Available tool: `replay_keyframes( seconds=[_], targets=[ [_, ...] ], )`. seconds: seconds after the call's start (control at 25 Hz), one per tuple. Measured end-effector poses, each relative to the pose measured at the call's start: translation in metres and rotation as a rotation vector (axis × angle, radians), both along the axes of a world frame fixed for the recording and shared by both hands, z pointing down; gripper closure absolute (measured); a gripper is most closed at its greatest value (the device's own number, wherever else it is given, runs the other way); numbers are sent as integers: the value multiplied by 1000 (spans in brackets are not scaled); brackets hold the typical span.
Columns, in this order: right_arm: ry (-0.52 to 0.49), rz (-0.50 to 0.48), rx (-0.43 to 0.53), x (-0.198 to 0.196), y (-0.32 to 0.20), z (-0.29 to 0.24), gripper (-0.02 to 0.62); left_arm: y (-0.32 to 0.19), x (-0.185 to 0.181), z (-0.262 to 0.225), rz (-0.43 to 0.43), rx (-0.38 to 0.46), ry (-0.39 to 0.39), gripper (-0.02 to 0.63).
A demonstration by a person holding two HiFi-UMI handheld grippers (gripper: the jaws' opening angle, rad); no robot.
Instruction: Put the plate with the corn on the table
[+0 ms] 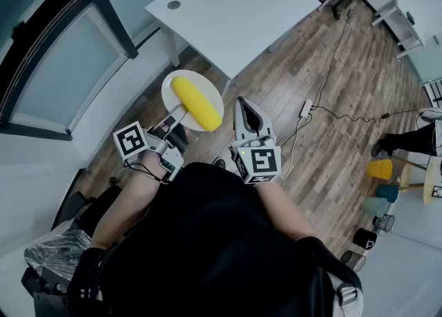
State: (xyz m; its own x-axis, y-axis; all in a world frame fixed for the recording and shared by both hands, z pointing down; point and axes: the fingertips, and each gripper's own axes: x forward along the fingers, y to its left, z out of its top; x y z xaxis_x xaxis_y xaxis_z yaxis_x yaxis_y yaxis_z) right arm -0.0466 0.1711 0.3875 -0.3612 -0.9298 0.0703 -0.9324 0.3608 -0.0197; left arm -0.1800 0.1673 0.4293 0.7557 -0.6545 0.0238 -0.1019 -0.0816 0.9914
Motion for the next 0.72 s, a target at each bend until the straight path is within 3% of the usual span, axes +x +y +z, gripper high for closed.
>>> replay_keyframes(
  seconds=[0.52,0.72],
  targets=[
    [-20,23,39,66,-18,1,592,-13,62,4,-12,-11,4,575],
    [-42,31,12,83,-25,9,592,-17,71,17,-24,-59,8,575]
  ],
)
